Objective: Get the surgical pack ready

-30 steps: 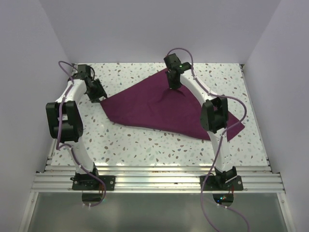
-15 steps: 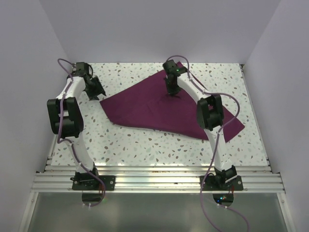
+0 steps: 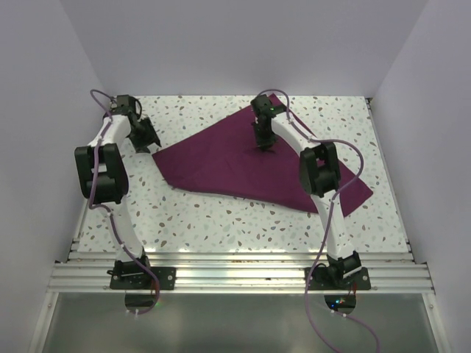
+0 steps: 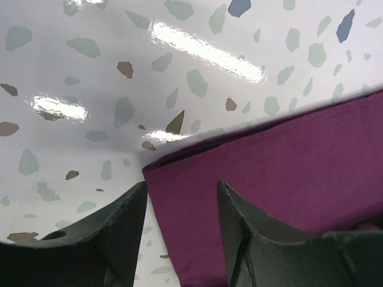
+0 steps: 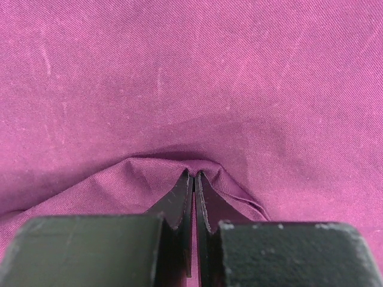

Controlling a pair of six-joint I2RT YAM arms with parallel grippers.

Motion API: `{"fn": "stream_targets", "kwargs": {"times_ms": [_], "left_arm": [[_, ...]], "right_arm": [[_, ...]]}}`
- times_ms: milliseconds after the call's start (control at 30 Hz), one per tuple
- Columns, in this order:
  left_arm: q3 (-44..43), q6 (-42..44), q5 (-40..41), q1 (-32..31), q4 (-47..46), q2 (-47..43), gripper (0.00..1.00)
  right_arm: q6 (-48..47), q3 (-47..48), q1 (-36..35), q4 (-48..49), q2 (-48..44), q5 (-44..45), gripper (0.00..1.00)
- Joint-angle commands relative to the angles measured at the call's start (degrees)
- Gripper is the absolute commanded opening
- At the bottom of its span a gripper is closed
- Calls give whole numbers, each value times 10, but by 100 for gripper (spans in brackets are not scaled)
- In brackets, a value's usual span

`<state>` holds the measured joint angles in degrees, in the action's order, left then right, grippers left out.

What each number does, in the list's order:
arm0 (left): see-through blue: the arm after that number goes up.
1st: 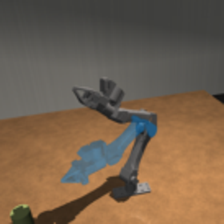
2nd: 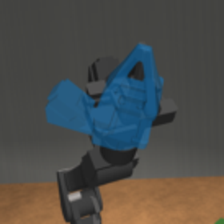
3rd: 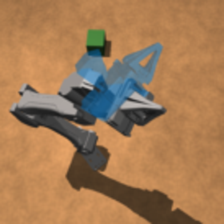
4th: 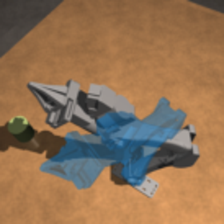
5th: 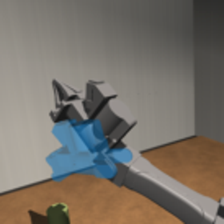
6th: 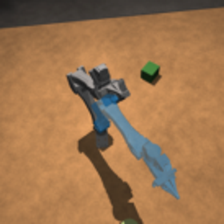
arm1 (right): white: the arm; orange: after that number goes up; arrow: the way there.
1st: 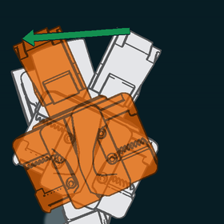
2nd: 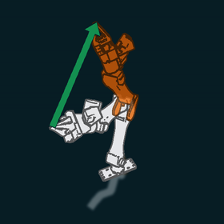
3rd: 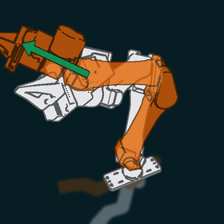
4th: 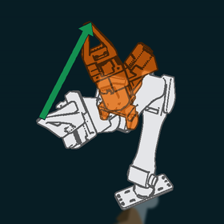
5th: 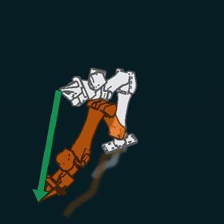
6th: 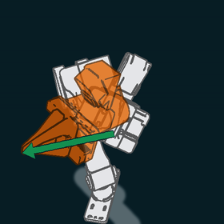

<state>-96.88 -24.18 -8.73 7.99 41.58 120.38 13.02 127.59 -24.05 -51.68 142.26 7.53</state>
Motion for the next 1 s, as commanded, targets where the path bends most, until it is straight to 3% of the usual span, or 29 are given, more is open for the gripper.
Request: {"fn": "stream_targets", "kwargs": {"times_ms": [0, 367, 600, 767, 800, 867, 967], "left_arm": [[-16, 24, 6, 6, 10, 8, 54], [39, 46, 25, 5, -7, 6, 54], [44, 46, -10, 4, -29, 28, 49], [43, 39, -71, 4, -50, 40, 25], [43, 39, -80, 4, -50, 38, 13], [47, 39, -82, 5, -52, 30, 0], [62, 33, -100, 5, -71, -11, 0]], "right_arm": [[7, 0, 6, 3, 16, -14, 0], [10, 5, 10, 4, 19, -28, 0], [12, 7, 12, 4, 22, -32, 0], [13, 5, 11, 1, 21, -31, 0], [14, 6, 12, 1, 22, -31, 0], [13, 8, 11, -2, 23, -31, 0], [21, 17, 12, -11, 27, -31, 1]]}}
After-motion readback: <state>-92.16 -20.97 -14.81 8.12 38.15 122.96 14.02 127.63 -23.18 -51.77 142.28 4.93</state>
